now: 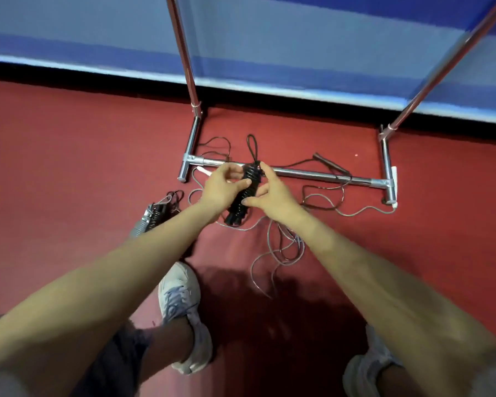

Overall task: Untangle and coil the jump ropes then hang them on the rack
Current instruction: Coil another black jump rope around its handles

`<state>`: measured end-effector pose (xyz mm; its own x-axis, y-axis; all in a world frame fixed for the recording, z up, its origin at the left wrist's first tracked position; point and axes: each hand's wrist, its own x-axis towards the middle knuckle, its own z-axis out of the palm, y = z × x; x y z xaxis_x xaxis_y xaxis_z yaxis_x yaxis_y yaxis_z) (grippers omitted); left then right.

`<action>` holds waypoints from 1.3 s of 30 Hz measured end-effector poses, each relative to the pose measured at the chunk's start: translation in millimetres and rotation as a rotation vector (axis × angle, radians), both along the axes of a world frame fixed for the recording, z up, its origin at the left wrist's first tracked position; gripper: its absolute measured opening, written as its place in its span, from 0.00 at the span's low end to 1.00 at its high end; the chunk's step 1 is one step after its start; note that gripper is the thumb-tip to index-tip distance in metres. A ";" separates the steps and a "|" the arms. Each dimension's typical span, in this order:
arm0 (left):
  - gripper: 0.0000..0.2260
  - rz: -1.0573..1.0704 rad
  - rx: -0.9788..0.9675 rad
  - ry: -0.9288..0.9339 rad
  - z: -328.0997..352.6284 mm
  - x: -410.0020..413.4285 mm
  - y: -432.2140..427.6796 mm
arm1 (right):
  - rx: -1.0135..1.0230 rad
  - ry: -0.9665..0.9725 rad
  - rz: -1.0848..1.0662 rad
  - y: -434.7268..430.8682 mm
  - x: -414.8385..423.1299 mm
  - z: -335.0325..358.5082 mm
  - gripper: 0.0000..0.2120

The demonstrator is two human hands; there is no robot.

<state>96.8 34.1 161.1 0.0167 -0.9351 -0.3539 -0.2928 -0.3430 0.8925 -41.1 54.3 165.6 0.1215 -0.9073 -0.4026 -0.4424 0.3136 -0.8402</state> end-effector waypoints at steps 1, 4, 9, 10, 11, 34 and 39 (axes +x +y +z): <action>0.11 -0.002 0.043 -0.008 -16.3 10.7 -0.5 | 0.033 -0.029 0.007 -2.5 9.8 -19.6 0.46; 0.12 -0.026 0.147 -0.115 -61.5 38.4 2.2 | 0.117 -0.060 0.031 -5.1 37.6 -74.2 0.46; 0.15 -0.033 0.240 -0.348 -113.8 68.7 12.8 | 0.268 -0.011 0.083 -0.3 86.6 -151.5 0.49; 0.16 -0.042 0.251 -0.374 -119.2 73.4 14.6 | 0.286 0.007 0.095 0.8 94.0 -161.6 0.49; 0.16 -0.062 0.260 -0.404 -122.9 77.6 16.4 | 0.300 0.029 0.109 1.9 100.3 -170.3 0.49; 0.22 -0.388 0.250 -1.044 -143.4 108.9 39.2 | 0.028 0.764 0.574 7.5 118.9 -168.8 0.38; 0.21 -0.538 0.093 -0.994 -123.3 49.3 26.5 | -0.102 0.864 0.473 0.3 46.0 -135.8 0.30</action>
